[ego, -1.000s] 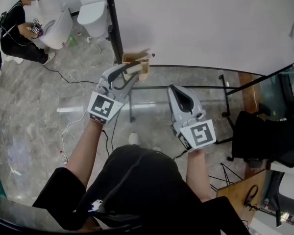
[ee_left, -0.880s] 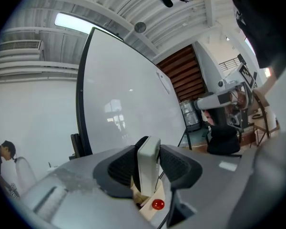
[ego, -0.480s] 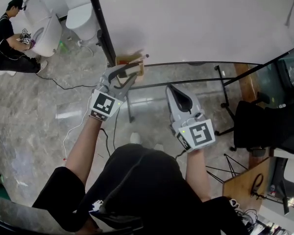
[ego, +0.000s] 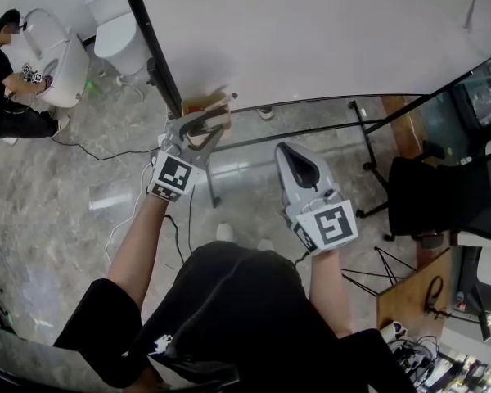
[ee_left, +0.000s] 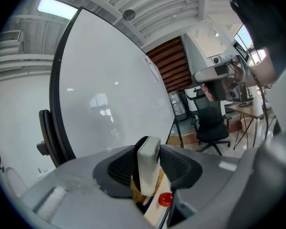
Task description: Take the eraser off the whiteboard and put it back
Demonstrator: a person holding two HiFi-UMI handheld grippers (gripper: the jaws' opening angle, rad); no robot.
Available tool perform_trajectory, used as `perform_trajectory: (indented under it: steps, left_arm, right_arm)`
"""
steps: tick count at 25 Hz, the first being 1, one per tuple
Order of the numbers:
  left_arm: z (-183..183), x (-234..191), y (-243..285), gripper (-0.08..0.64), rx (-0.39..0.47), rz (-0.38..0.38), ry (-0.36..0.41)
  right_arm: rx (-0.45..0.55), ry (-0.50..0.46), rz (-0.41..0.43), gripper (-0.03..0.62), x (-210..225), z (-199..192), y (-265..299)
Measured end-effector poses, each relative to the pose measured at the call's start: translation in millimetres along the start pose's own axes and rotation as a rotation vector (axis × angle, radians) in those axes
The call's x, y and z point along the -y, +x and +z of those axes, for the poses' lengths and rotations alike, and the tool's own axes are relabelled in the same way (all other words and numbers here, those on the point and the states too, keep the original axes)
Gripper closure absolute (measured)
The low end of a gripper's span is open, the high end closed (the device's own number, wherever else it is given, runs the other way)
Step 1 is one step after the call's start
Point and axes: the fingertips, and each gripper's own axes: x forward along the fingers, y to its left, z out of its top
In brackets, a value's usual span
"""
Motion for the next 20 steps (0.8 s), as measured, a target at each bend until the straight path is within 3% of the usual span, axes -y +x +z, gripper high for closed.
perform_trajectory:
  steps: [10,20]
  left_arm:
    - [-29,9,28,0.387,-0.07,-0.058,-0.004]
    - [-39,8,38,0.383,-0.109,-0.067,0.002]
  right_arm:
    - [-0.017,0.011,-0.052,0.583,17,-4,-1]
    - [-0.024,0.019,-0.057,0.582,26,-7,6]
